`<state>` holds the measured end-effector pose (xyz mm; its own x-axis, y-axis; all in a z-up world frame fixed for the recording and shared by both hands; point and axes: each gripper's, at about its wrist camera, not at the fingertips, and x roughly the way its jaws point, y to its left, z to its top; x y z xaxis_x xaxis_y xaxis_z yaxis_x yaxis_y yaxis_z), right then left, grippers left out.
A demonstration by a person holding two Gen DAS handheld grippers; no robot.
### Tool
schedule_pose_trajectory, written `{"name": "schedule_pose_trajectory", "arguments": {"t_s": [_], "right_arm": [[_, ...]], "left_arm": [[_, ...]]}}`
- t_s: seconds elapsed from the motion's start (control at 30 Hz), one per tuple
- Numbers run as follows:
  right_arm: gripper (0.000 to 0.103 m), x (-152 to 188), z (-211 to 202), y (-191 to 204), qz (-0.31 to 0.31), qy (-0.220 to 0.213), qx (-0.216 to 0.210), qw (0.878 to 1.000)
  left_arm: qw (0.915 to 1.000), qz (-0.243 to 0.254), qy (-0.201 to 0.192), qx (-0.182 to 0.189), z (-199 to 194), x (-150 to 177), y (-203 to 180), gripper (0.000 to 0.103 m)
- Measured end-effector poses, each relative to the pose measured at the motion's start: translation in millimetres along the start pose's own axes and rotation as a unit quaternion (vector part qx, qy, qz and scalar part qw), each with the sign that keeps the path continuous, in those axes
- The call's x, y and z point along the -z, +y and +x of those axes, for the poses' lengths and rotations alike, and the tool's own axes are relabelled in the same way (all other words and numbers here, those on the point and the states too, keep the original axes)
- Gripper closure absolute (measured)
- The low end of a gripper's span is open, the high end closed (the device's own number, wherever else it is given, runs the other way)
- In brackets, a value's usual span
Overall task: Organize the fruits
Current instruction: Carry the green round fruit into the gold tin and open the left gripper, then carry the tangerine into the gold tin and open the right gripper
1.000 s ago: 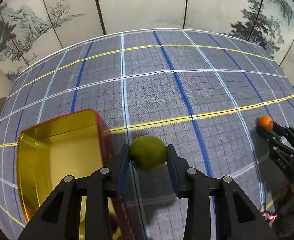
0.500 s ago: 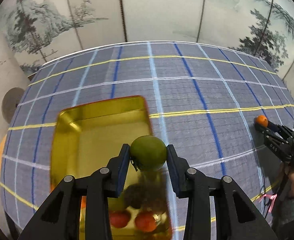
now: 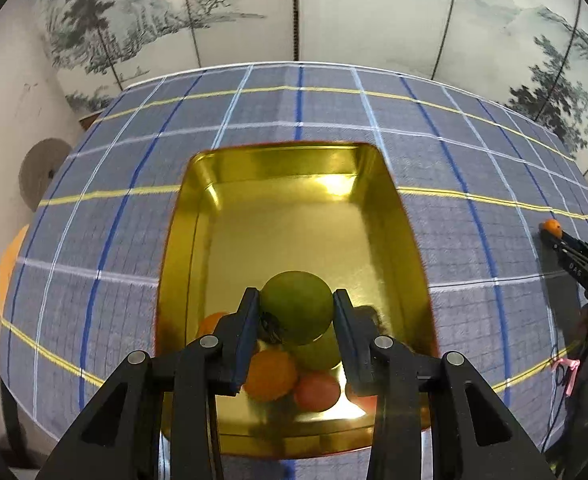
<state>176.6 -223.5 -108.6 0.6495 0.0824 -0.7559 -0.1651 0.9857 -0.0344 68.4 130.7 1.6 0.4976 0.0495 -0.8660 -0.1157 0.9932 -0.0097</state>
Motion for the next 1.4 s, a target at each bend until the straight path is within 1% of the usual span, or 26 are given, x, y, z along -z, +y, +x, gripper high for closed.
{"name": "schedule_pose_trajectory", "arguments": {"t_s": [0.37,0.6,0.77,0.9,1.03,1.1,1.4], "right_arm": [[0.066,-0.1,0.0,0.2,-0.001,0.000,0.001,1.000],[0.066,0.3,0.0,-0.4,-0.001,0.000,0.002,1.000],[0.066,0.2,0.2,-0.1,-0.001,0.000,0.002,1.000],[0.066,0.2,0.1,0.0,-0.001,0.000,0.002,1.000],[0.066,0.1,0.1,0.2,-0.001,0.000,0.002,1.000],[0.066,0.2,0.0,-0.4,0.000,0.000,0.001,1.000],[0.067,0.3,-0.4,-1.0,0.001,0.000,0.000,1.000]], "left_arm": [[0.9997,-0.017,0.006,0.015,8.4,15.7,14.8,0.065],[0.9998,-0.011,0.009,0.017,10.0,24.5,15.3,0.065],[0.9997,-0.010,0.002,0.023,5.5,30.2,15.9,0.065],[0.9998,0.001,-0.003,0.020,1.7,37.0,13.3,0.065],[0.9999,0.010,0.004,0.012,8.2,36.3,8.2,0.065],[0.9999,0.012,0.000,0.007,9.7,34.7,6.1,0.064],[1.0000,0.004,-0.003,0.008,11.9,30.6,9.0,0.064]]}}
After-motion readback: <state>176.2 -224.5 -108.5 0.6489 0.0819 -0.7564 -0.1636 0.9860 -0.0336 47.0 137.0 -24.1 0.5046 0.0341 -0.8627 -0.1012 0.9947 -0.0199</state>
